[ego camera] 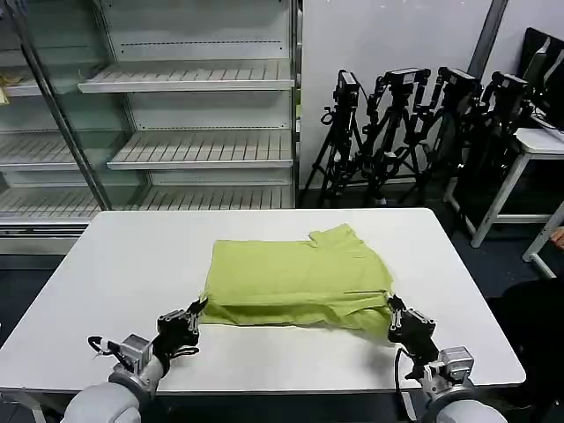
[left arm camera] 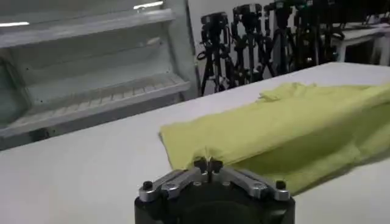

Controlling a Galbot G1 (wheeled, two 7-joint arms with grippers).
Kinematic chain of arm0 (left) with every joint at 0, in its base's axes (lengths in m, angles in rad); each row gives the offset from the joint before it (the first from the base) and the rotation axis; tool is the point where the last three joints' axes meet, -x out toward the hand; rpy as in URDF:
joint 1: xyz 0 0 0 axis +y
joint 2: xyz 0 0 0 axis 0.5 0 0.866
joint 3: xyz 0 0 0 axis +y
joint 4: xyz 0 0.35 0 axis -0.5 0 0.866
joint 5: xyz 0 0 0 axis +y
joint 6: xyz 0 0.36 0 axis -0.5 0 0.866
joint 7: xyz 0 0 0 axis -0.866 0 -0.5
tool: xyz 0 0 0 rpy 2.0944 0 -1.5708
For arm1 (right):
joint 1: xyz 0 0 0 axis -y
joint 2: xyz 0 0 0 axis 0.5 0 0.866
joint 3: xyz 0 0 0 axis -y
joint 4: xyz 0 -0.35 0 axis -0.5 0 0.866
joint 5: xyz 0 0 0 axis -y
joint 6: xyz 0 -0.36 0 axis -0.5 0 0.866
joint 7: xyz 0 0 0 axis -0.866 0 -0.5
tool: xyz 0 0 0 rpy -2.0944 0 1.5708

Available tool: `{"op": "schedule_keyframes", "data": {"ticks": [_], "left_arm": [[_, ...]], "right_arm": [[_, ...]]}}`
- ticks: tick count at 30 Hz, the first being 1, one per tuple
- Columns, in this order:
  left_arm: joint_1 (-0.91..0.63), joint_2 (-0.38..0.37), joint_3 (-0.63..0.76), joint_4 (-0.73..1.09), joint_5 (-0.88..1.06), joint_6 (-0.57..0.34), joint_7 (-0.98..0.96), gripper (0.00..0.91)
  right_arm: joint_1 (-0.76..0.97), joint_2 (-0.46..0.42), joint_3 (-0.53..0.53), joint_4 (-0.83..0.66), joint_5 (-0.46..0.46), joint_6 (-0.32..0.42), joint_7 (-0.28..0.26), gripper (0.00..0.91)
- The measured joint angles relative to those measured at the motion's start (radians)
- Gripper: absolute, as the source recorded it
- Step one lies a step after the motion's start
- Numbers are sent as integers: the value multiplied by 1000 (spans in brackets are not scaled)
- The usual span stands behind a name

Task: Fold and organize the clothes.

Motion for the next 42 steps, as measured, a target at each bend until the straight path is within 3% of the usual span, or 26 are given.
{"op": "schedule_keyframes", "data": {"ticks": [2,3,4,5,23,37,38,39,41,42], "left_arm": [[-18,0,10,15,4,0,-1,141],[-26,-1,15,21,6,0,-1,433],[-33,-2,19,27,9,0,-1,605],[-41,-3,24,34,12,0,-2,907],[-27,-40,15,44,31,14,-8,907],[31,-98,-21,45,-14,23,-27,907],[27,-101,-20,50,-17,24,-28,766],[22,-106,-19,57,-20,25,-30,393],[13,-113,-13,68,-27,28,-31,40],[7,-117,-10,74,-28,28,-32,20]], "right_arm": [[12,0,-7,-11,-6,-3,0,0],[18,1,-11,-16,-9,-6,1,907],[24,2,-15,-22,-13,-9,2,907],[29,4,-18,-25,-16,-13,3,907],[8,26,-9,-27,-45,-55,6,907],[-71,52,24,-33,-39,-87,45,907],[-73,54,24,-34,-39,-89,48,907],[-76,56,24,-34,-39,-92,52,907],[-84,57,21,-33,-38,-94,56,907],[-87,58,19,-33,-39,-94,58,907]]}}
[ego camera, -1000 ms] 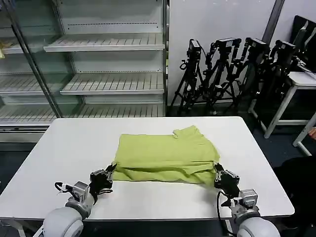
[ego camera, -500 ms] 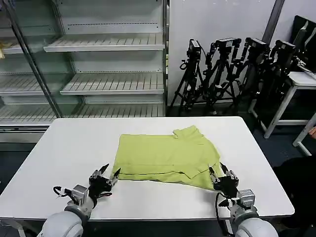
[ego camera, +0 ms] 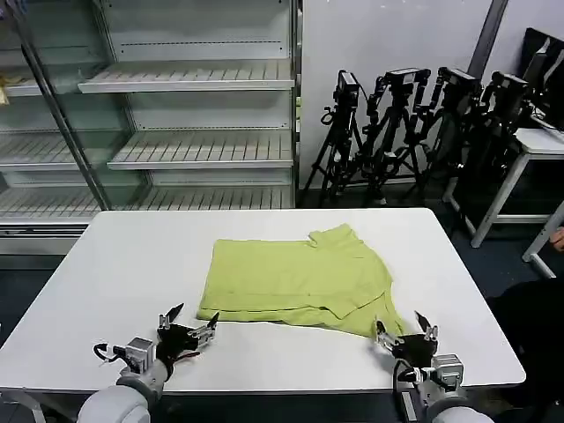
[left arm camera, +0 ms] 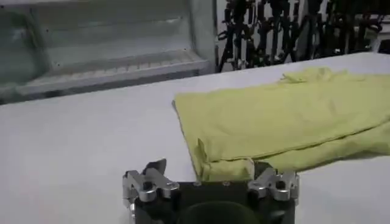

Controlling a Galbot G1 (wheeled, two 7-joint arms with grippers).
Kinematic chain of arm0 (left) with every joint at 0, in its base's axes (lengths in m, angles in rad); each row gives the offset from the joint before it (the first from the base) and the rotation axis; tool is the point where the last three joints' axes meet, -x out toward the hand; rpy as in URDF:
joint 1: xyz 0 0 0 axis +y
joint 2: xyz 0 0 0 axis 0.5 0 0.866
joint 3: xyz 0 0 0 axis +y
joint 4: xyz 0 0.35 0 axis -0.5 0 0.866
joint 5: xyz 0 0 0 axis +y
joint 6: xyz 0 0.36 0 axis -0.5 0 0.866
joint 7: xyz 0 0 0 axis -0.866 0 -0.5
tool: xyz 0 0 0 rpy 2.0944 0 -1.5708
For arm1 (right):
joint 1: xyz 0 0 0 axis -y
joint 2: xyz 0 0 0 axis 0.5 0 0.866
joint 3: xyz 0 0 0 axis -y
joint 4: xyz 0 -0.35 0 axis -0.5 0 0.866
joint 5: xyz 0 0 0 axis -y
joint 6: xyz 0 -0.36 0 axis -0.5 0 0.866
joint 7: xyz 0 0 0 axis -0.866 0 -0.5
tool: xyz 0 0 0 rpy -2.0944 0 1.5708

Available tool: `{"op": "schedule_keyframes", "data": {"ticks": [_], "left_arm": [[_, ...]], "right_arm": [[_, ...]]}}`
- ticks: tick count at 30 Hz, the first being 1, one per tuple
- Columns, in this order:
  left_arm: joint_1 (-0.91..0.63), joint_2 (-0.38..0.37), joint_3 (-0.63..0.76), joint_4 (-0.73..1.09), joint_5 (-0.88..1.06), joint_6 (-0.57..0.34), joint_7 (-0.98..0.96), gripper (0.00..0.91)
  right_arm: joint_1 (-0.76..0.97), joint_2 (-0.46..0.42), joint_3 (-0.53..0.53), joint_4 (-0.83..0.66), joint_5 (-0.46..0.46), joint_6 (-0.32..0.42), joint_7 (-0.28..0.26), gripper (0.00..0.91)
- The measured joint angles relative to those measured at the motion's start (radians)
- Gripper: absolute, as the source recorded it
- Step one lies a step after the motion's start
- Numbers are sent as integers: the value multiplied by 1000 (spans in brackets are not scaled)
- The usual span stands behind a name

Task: Fold and organize the clothes.

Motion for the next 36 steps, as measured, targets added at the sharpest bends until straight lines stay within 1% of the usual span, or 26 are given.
{"op": "schedule_keyframes", "data": {"ticks": [11,12,13,15,16,17,19,27,36], "left_arm": [[-54,-18,32,47,-22,-10,-1,20],[-55,-19,32,48,-25,-9,-1,20],[-56,-20,31,49,-29,-9,-1,20],[-56,-22,31,53,-37,-8,-1,20],[-56,-22,31,54,-41,-7,-2,20],[-56,-23,31,54,-45,-6,-2,20],[-54,-24,31,54,-52,-4,-2,20],[-39,-29,21,46,-71,0,-1,20],[10,-44,-7,7,-72,-8,0,20]], "right_arm": [[-6,9,-17,-3,-11,-4,6,907],[-8,8,-18,-3,-14,-4,4,856],[-9,9,-20,-3,-16,-4,2,705],[-12,10,-22,-1,-18,-3,-1,343],[-13,11,-23,-1,-19,-3,-2,252],[-14,12,-25,-1,-20,-2,-3,111],[-17,14,-27,-1,-21,1,-3,0],[-34,15,-29,12,-27,6,-10,0],[-80,14,-28,56,-56,24,-20,0]]}}
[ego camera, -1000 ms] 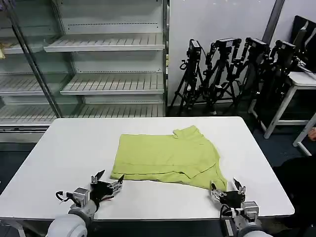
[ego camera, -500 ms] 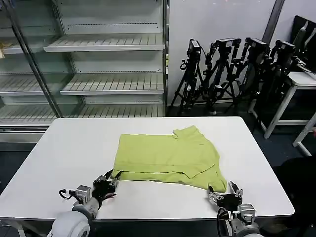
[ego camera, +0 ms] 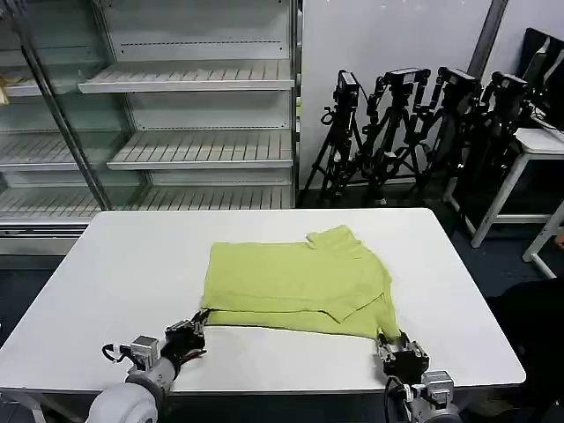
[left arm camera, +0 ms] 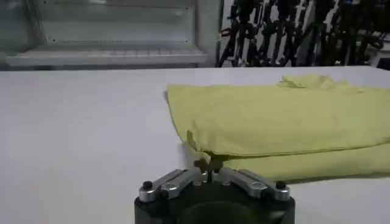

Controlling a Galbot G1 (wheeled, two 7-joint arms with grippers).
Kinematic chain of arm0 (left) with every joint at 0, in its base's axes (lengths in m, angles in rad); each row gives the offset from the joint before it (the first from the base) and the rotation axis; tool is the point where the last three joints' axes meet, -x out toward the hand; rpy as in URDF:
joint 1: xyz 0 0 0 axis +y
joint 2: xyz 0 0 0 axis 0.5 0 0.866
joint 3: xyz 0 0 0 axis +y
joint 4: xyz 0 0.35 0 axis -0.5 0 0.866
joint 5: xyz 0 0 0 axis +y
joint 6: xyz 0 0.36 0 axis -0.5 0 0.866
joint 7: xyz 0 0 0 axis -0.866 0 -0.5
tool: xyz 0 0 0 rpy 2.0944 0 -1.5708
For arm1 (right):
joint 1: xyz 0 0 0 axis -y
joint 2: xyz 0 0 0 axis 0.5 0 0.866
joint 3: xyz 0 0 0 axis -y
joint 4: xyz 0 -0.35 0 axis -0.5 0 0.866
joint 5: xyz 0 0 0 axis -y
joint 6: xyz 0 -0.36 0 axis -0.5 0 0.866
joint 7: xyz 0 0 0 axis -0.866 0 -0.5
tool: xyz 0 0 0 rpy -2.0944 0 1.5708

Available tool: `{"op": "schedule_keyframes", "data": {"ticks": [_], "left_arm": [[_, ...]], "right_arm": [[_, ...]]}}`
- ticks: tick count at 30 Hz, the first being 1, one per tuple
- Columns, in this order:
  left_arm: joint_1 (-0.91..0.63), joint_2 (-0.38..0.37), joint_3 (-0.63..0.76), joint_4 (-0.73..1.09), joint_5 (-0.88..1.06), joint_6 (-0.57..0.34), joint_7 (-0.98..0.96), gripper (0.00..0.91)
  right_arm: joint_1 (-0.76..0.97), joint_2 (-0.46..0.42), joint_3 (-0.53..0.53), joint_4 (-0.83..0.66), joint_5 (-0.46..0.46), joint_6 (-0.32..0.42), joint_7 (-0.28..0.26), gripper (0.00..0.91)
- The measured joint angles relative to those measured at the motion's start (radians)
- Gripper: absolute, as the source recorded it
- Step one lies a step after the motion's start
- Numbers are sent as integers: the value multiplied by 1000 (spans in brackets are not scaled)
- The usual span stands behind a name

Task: Fold and organize the clothes.

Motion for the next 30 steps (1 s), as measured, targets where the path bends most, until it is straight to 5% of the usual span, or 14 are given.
{"op": "schedule_keyframes", "data": {"ticks": [24,25,26,27,28,30], "left_arm": [[301,-26,-148,-250,74,-21,-2,20],[314,-24,-157,-258,74,-20,-1,30],[328,-23,-166,-265,74,-19,-1,131],[340,-23,-174,-270,75,-19,-1,786],[351,-23,-182,-274,77,-18,-1,907],[370,-23,-196,-280,81,-15,-1,907]], "right_arm": [[-282,-7,-10,191,-104,58,6,0],[-289,-8,-11,195,-108,58,6,907],[-296,-8,-13,199,-112,58,6,907],[-303,-8,-15,204,-117,57,6,907],[-308,-8,-16,208,-120,55,6,907],[-318,-6,-17,217,-125,53,6,907]]}}
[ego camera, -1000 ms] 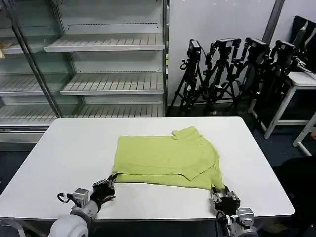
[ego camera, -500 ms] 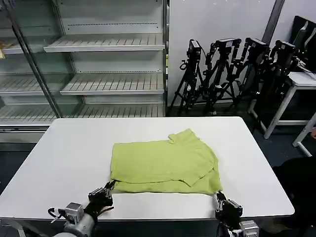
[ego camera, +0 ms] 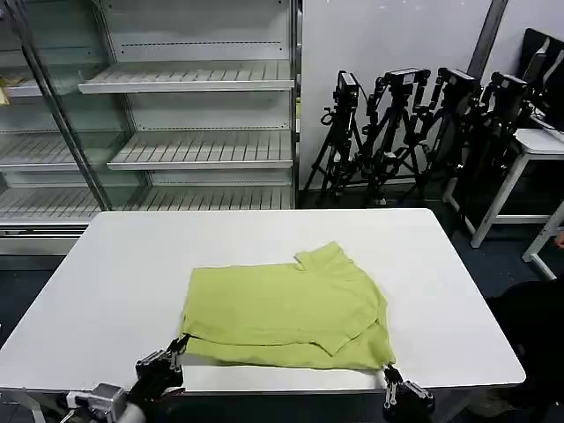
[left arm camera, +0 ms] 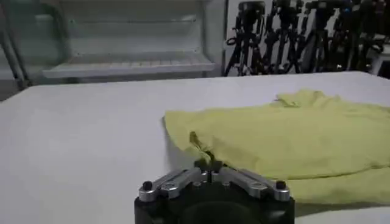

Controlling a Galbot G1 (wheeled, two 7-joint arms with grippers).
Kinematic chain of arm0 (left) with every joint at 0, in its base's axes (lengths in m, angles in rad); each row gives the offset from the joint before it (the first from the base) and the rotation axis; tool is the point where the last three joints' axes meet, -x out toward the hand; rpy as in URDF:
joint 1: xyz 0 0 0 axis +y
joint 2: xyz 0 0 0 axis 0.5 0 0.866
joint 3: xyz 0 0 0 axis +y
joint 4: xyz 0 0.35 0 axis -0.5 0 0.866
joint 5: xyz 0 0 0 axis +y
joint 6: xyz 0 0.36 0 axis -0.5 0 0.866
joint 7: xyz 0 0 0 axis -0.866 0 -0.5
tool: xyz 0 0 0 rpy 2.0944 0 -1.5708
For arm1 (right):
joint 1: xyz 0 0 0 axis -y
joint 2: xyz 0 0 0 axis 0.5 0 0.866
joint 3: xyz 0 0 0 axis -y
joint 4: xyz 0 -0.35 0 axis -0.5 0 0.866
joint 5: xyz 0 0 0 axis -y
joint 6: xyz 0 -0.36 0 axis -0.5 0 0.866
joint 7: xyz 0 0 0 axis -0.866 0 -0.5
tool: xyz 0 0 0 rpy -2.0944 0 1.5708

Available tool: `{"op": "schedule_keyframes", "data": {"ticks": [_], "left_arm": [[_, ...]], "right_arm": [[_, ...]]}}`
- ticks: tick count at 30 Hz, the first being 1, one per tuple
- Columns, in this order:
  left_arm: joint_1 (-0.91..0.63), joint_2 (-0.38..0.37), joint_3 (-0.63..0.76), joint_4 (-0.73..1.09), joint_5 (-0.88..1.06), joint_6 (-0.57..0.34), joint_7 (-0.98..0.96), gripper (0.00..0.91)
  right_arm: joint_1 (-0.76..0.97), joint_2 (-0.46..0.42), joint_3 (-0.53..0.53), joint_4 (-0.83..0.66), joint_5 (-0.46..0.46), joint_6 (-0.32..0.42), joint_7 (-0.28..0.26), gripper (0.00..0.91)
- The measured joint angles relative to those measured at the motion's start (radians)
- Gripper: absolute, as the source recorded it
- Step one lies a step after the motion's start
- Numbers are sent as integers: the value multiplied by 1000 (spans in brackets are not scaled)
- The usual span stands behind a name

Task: Fold and organize the clothes.

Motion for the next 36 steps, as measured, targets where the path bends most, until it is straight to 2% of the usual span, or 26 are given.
{"op": "schedule_keyframes", "data": {"ticks": [9,19,27,36], "left_arm": [[40,9,-54,-24,9,21,0,907],[29,34,-98,-37,25,16,-20,907],[-59,82,-92,6,-62,22,-68,907],[-267,149,42,131,-154,50,-132,907]], "right_arm": [[-10,-15,31,40,5,-10,5,907],[77,-47,95,39,80,-39,28,907],[301,-66,40,-63,155,-88,71,907],[649,-55,-110,-275,259,-141,133,907]]}}
